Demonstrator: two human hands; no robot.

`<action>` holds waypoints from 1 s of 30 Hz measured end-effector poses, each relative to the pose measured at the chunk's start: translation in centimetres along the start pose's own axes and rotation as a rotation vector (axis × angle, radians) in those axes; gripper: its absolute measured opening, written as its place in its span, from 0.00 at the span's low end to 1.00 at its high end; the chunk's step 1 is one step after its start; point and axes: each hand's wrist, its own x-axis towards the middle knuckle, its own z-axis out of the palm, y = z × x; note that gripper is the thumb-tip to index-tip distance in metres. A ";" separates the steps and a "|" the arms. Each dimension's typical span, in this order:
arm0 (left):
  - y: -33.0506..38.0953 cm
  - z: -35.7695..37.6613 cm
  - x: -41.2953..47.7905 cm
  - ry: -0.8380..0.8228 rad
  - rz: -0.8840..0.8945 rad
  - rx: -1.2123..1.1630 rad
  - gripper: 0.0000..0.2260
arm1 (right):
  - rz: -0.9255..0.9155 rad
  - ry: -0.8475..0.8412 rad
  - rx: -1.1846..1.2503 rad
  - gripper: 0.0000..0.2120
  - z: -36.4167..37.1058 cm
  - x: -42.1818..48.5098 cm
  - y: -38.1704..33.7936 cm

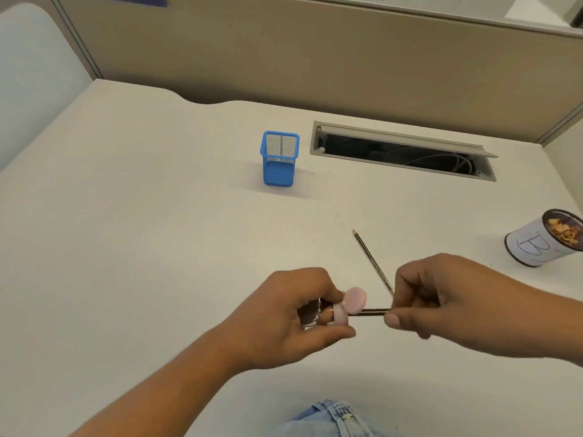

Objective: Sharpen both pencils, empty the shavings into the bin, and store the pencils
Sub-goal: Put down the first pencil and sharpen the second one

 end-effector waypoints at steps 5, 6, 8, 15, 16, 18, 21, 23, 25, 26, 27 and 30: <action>0.0 0.6 -0.4 0.048 -0.262 -0.406 0.10 | -0.502 0.339 -0.657 0.08 -1.4 -0.4 0.5; 0.0 0.6 -0.4 0.070 -0.291 -0.460 0.09 | -0.622 0.411 -0.760 0.08 -1.7 -0.4 0.6; 0.4 0.6 -0.1 0.091 -0.305 -0.604 0.09 | -0.788 0.565 -0.875 0.11 -2.0 -0.2 0.7; 0.1 0.5 -0.3 0.194 -0.082 -0.269 0.10 | -0.487 0.494 -0.746 0.14 -0.5 -0.4 -0.5; -0.3 0.5 -0.4 0.172 0.010 -0.081 0.11 | -0.256 0.350 -0.546 0.15 -0.3 -0.2 -0.8; -0.5 0.5 -0.3 0.080 0.132 0.134 0.11 | 0.078 0.067 -0.060 0.17 -0.3 0.1 -0.7; -0.4 0.9 -0.4 0.037 0.072 0.057 0.10 | 0.129 -0.050 0.020 0.17 -0.6 0.4 -0.2; -0.4 1.1 -0.5 0.058 -0.046 -0.089 0.11 | -0.011 0.074 -0.233 0.14 -0.3 -0.1 0.0; -0.3 1.2 -0.6 0.063 -0.201 -0.304 0.10 | -0.256 0.213 -0.570 0.14 -0.2 -0.6 -0.1; -0.3 1.3 -0.6 0.063 -0.267 -0.408 0.10 | -0.407 0.277 -0.716 0.12 -0.3 -0.5 0.1; -0.1 1.4 -0.7 0.063 -0.313 -0.480 0.09 | -0.571 0.340 -0.815 0.09 -0.5 -0.4 0.4; 0.4 1.5 -0.7 0.065 -0.342 -0.551 0.08 | -0.825 0.443 -0.953 0.12 -0.7 0.4 1.0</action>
